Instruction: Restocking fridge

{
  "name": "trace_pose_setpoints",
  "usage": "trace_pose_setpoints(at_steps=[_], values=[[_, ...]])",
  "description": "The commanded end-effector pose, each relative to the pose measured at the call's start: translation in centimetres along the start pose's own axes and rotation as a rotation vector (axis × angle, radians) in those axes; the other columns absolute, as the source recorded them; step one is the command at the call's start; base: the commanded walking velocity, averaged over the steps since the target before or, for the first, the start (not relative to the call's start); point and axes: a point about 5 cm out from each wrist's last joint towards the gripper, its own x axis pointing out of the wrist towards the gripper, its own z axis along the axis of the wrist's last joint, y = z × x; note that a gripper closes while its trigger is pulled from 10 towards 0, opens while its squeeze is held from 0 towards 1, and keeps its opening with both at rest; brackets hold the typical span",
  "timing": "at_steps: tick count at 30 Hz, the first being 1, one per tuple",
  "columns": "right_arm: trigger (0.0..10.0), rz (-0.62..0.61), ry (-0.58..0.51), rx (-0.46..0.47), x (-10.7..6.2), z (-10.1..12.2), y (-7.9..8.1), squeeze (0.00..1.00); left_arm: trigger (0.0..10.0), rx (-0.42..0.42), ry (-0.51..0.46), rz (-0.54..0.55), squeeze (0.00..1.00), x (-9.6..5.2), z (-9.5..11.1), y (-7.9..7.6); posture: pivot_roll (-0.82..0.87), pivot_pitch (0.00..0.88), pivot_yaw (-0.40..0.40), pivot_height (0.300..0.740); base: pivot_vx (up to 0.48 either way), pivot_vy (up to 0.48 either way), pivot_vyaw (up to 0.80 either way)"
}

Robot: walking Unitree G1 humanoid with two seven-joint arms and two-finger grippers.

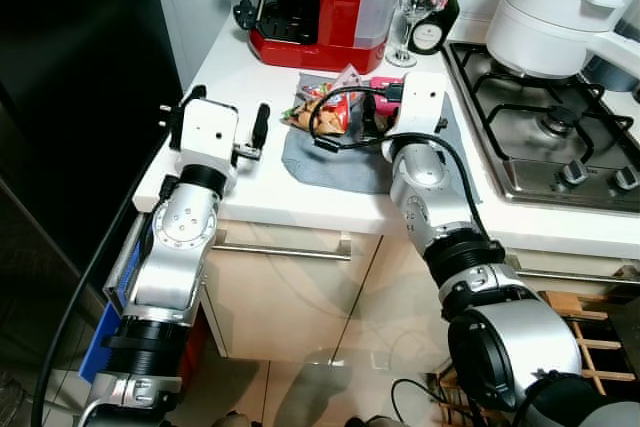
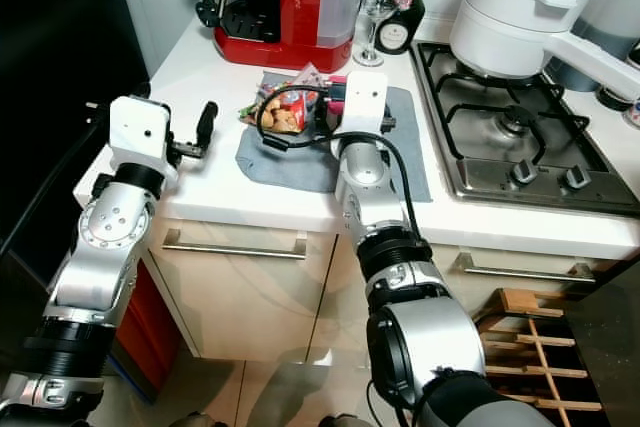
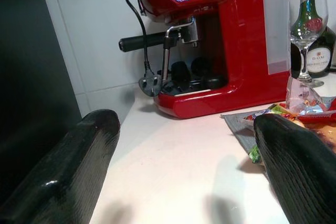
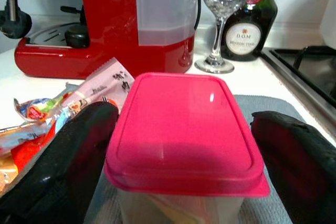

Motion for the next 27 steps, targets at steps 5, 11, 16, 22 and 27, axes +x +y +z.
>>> trace_pose_setpoints(at_steps=[5,11,16,22,27], values=[[10.0,-0.003,0.051,0.052,0.3,0.0,0.1,0.00,10.0,0.004,-0.013,-0.002,0.00,0.0,0.5,0.0,0.04,0.000,-0.070,0.740,0.000,0.000,0.00],[10.0,0.000,0.074,0.060,0.3,-0.3,0.1,0.00,10.0,0.006,-0.010,-0.003,0.00,0.1,0.5,0.0,0.04,0.000,-0.070,0.740,0.000,0.000,0.00],[10.0,0.007,0.112,0.075,0.3,-0.7,0.1,0.00,10.0,0.006,-0.007,-0.004,0.00,0.1,0.4,-0.1,0.04,0.000,-0.071,0.740,0.000,0.000,0.00],[10.0,0.002,0.145,0.076,0.3,-1.2,0.0,0.00,10.0,0.006,-0.005,-0.004,0.00,0.2,0.4,-0.1,0.04,0.000,-0.072,0.740,0.000,0.000,0.00],[10.0,0.004,0.183,0.083,0.2,-1.8,0.0,0.00,10.0,0.005,-0.004,-0.004,0.00,0.2,0.4,-0.2,0.04,0.000,-0.073,0.740,0.000,0.000,0.00]])
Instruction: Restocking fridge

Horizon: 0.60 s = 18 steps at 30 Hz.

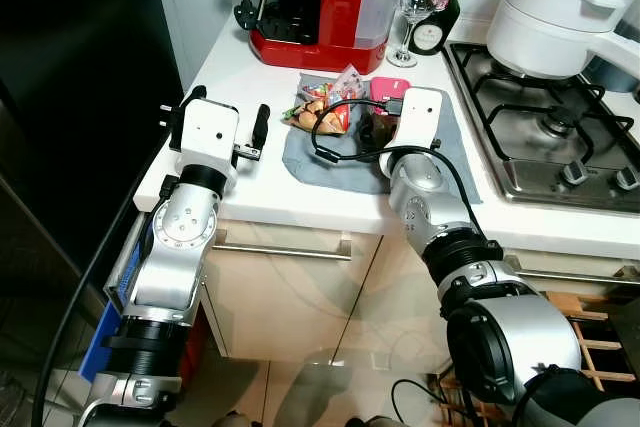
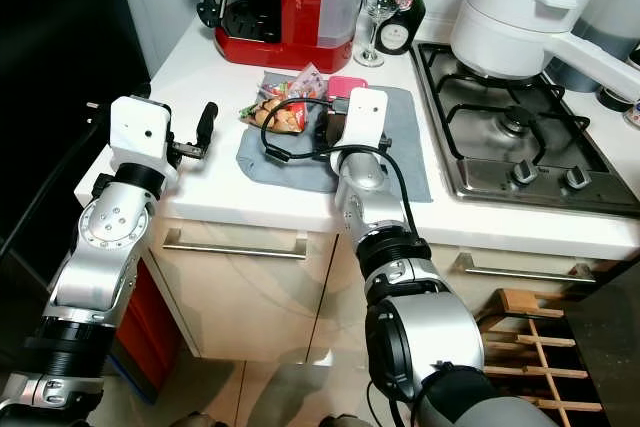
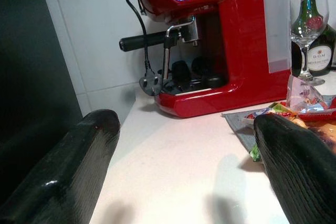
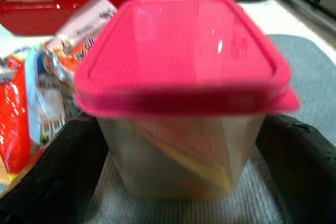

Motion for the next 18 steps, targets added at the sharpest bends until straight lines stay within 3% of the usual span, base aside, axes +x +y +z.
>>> trace_pose_setpoints(at_steps=[1,2,3,4,18], values=[[10.0,0.008,0.011,0.010,0.2,0.4,0.2,0.00,10.0,-0.003,-0.007,-0.002,0.00,0.2,0.4,-0.1,0.04,0.000,-0.073,0.740,0.000,0.000,0.00],[4.4,0.011,0.021,0.018,0.2,0.3,0.2,0.00,10.0,-0.003,-0.006,-0.002,0.00,0.2,0.4,-0.2,0.04,0.000,-0.075,0.740,0.000,0.000,0.00],[4.4,0.011,0.021,0.018,0.2,0.3,0.2,0.00,10.0,-0.003,-0.006,-0.002,0.00,0.2,0.4,-0.2,0.04,0.000,-0.075,0.740,0.000,0.000,0.00],[0.0,0.012,0.019,0.021,0.2,0.3,0.2,0.00,10.0,-0.003,-0.006,-0.001,0.00,0.2,0.4,-0.2,0.04,0.000,-0.075,0.740,0.000,0.000,0.00],[0.0,0.037,-0.071,-0.002,0.2,1.4,0.4,0.00,10.0,-0.002,-0.006,0.001,0.00,0.3,0.3,-0.3,0.04,0.000,-0.081,0.740,0.000,0.000,0.00]])
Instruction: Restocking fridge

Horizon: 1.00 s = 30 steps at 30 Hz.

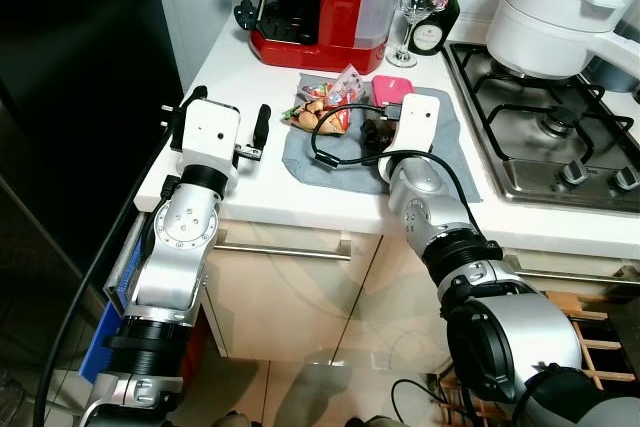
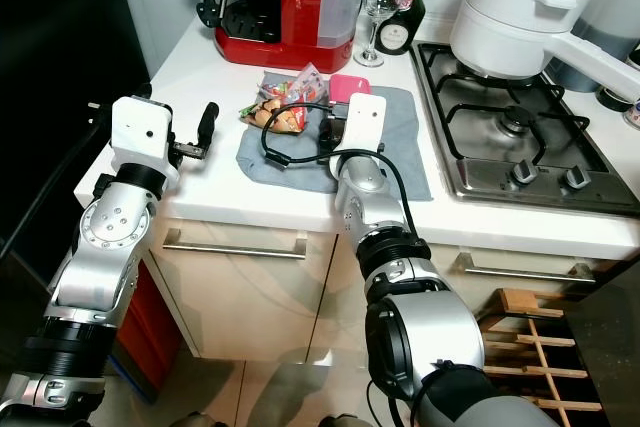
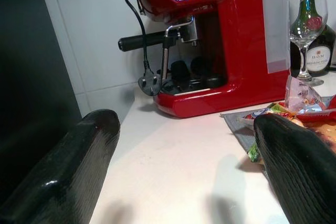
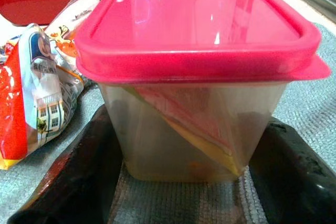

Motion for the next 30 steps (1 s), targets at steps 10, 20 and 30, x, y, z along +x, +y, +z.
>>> trace_pose_setpoints(at_steps=[10,20,30], values=[[0.0,0.022,-0.490,-0.125,-1.2,7.1,-0.1,0.00,10.0,0.021,-0.024,-0.003,0.00,0.2,0.4,-0.2,0.03,0.000,-0.082,0.740,0.000,0.000,0.00],[0.0,-0.160,-0.670,-0.264,-3.8,6.4,-4.2,0.00,10.0,-0.017,-0.001,-0.009,0.00,0.3,0.0,-0.6,0.00,0.000,-0.062,0.740,0.000,0.000,0.00],[0.0,-0.163,-0.563,-0.283,-5.4,1.8,-5.1,0.00,10.0,0.000,0.017,-0.066,0.00,0.6,-0.3,-1.3,-0.03,0.000,-0.016,0.740,0.000,0.000,0.00]])
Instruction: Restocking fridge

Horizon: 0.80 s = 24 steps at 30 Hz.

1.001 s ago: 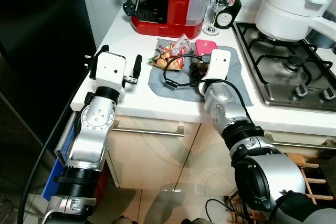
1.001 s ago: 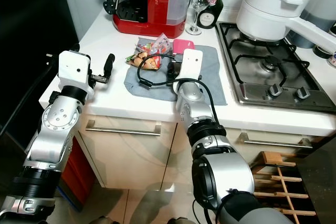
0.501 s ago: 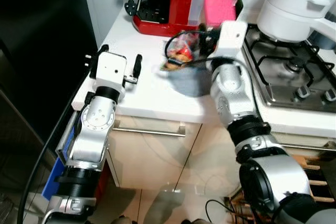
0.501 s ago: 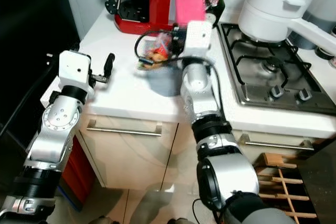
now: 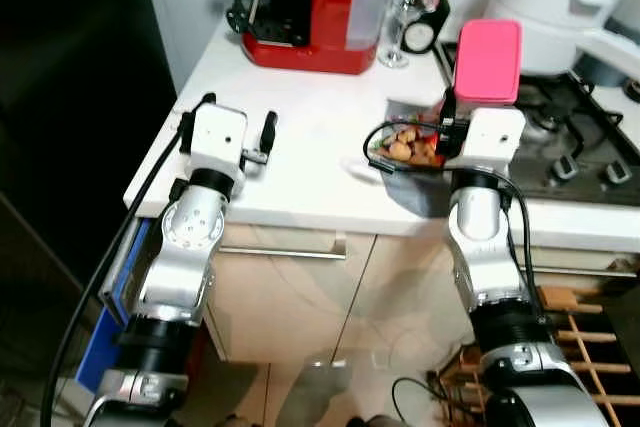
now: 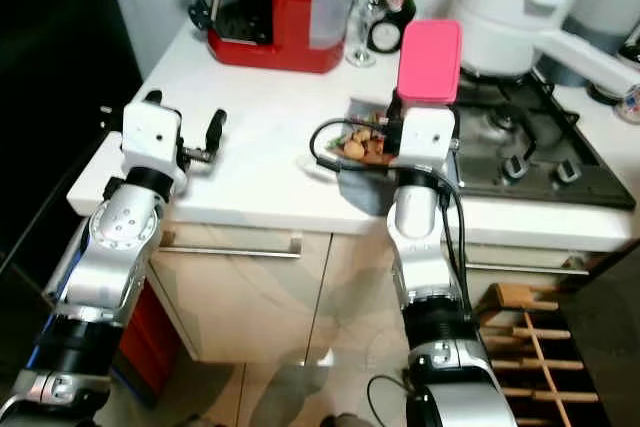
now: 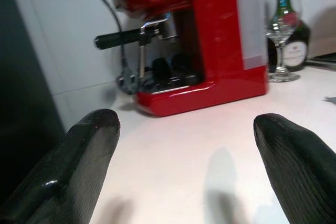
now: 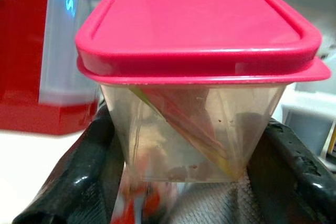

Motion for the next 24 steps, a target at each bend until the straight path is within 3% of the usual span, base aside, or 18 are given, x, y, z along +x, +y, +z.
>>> trace_pose_setpoints(at_steps=[1,9,10,12,13,14,15,17,18,19,24], values=[[0.0,0.032,0.012,0.009,0.3,0.0,0.6,0.00,10.0,0.018,-0.012,-0.034,0.00,0.4,0.3,-0.5,-0.02,0.000,-0.020,0.740,0.000,0.000,0.00],[0.0,0.044,0.074,0.040,1.2,-0.3,1.0,0.00,10.0,0.016,-0.018,0.004,0.00,0.8,0.5,0.0,-0.01,0.000,-0.048,0.740,0.000,0.000,0.00],[0.0,0.049,0.078,0.048,1.6,-0.2,1.1,0.10,10.0,0.012,-0.017,0.011,0.00,0.8,0.5,0.0,0.00,0.000,-0.053,0.740,0.000,0.000,0.00],[0.0,0.051,0.075,0.049,1.8,-0.1,1.1,0.10,10.0,0.012,-0.017,0.012,0.00,0.7,0.4,0.0,0.00,0.000,-0.053,0.740,0.000,0.000,0.00],[1.1,0.060,0.063,0.056,2.1,0.1,1.2,1.00,10.0,0.009,-0.016,0.014,0.00,0.7,0.4,-0.1,0.00,0.000,-0.057,0.740,0.000,0.000,0.00],[3.3,0.065,0.053,0.060,2.3,0.4,1.3,1.00,10.0,0.009,-0.015,0.013,0.00,0.6,0.4,-0.1,0.00,0.000,-0.059,0.740,0.000,0.000,0.00],[3.3,0.065,0.053,0.060,2.3,0.4,1.3,1.00,10.0,0.009,-0.015,0.013,0.00,0.6,0.4,-0.1,0.00,0.000,-0.059,0.740,0.000,0.000,0.00],[2.2,0.072,0.037,0.054,2.8,0.8,1.5,1.00,10.0,0.007,-0.014,0.013,0.00,0.6,0.3,-0.3,0.00,0.000,-0.059,0.740,0.000,0.000,0.00],[2.2,0.072,0.037,0.054,2.8,0.8,1.5,1.00,10.0,0.007,-0.014,0.013,0.00,0.6,0.3,-0.3,0.00,0.000,-0.059,0.740,0.000,0.000,0.00],[0.0,0.073,0.035,0.050,2.9,0.8,1.5,1.00,10.0,0.006,-0.014,0.014,0.00,0.6,0.3,-0.2,0.00,0.000,-0.057,0.740,0.000,0.000,0.00],[0.0,0.073,0.038,0.042,3.1,0.8,1.6,1.00,10.0,0.007,-0.014,0.016,0.00,0.7,0.3,-0.1,0.00,0.000,-0.055,0.740,0.000,0.000,0.00]])
